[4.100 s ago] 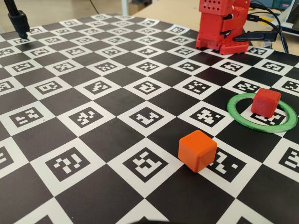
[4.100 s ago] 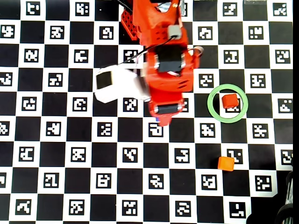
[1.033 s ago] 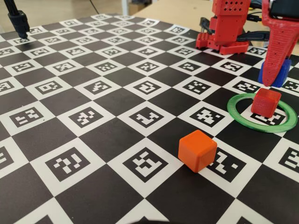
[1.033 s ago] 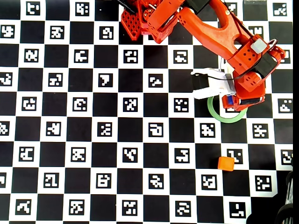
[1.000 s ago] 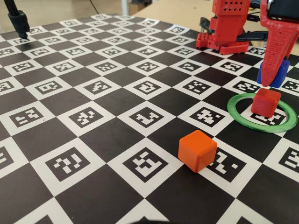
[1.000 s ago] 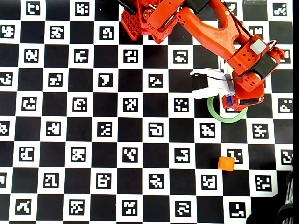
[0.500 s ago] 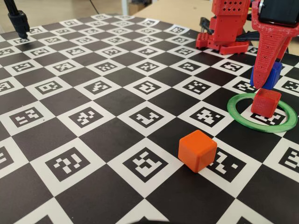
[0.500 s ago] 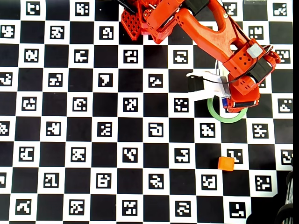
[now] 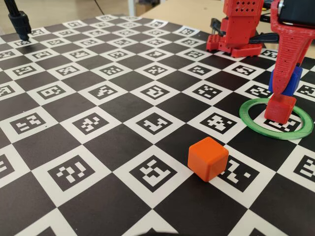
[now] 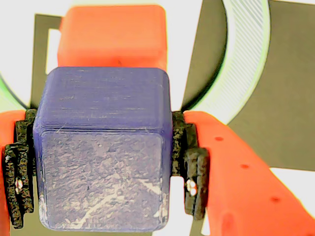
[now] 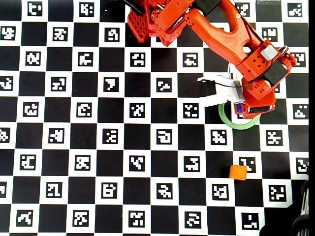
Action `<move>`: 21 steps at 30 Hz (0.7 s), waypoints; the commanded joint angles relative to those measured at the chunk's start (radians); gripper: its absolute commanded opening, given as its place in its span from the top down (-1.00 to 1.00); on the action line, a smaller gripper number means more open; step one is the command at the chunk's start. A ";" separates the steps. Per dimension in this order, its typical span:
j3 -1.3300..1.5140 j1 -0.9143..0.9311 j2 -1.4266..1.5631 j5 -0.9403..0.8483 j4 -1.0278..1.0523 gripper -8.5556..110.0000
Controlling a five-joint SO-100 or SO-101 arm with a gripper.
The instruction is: Grab the red cube then put it in the green circle then put the blue cube on top and finally the orange cube on top
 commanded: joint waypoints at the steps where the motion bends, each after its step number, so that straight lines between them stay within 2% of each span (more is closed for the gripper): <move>1: -0.040 -0.020 0.074 0.003 -0.012 0.77; 21: 0.008 0.000 0.080 -0.018 -0.028 0.77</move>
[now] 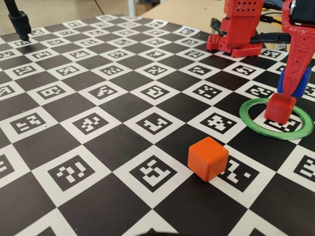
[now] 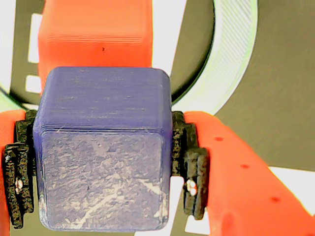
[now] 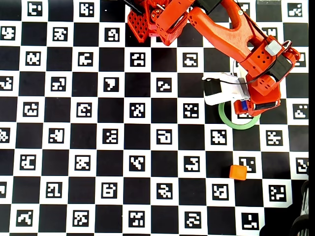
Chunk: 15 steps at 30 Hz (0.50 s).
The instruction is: Grab the red cube then put it in the green circle then put the blue cube on top and finally the orange cube on top
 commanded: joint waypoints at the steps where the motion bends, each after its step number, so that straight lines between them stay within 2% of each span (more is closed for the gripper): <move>1: -0.008 0.014 0.081 -0.006 -0.011 0.77; 15: 0.017 0.032 0.087 -0.011 -0.041 0.77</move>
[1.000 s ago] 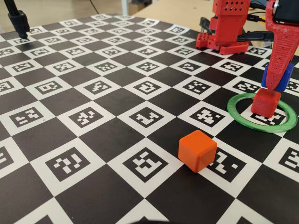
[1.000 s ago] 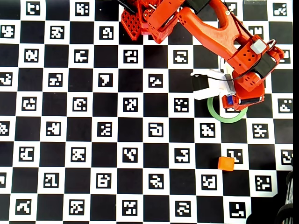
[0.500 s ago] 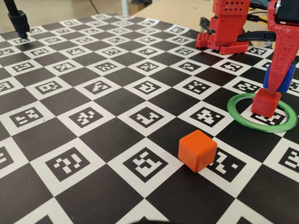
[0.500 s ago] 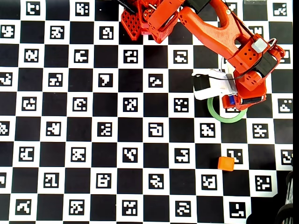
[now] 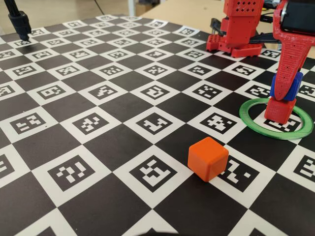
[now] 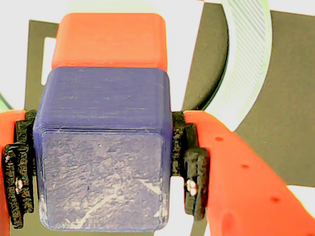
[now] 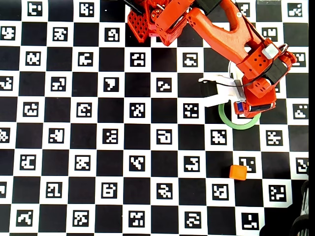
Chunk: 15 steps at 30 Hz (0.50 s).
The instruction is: Grab the red cube then put it in the green circle then put the blue cube on top and finally the orange cube on top
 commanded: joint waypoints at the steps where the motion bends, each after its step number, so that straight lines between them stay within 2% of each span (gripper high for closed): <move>1: -0.014 0.009 0.086 -0.008 -0.008 0.77; 15: 0.005 0.009 0.081 -0.005 -0.026 0.77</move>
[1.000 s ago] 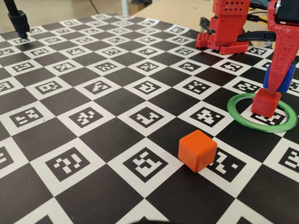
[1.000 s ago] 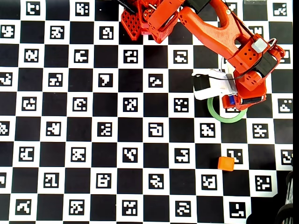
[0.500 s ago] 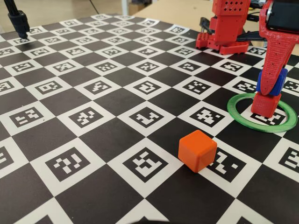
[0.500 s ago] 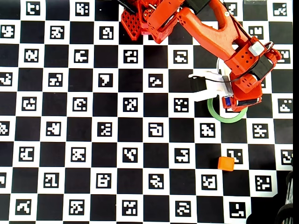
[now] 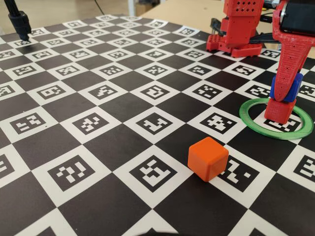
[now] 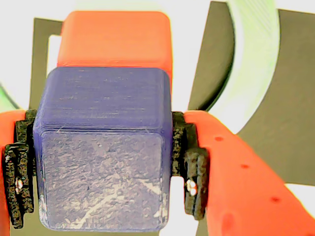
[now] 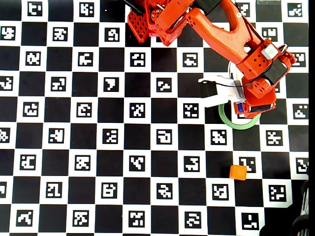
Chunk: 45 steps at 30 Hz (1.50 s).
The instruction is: Grab the red cube then put it in the green circle then put the blue cube on top and finally the orange cube on top
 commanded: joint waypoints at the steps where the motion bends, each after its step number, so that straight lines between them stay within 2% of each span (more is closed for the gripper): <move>1: -0.005 0.009 0.081 -0.005 -0.006 0.77; 22: 0.012 0.008 0.074 -0.014 -0.020 0.75; 33: 0.029 0.002 0.083 -0.017 -0.020 0.41; 45: 0.029 -0.002 0.104 -0.014 -0.002 0.33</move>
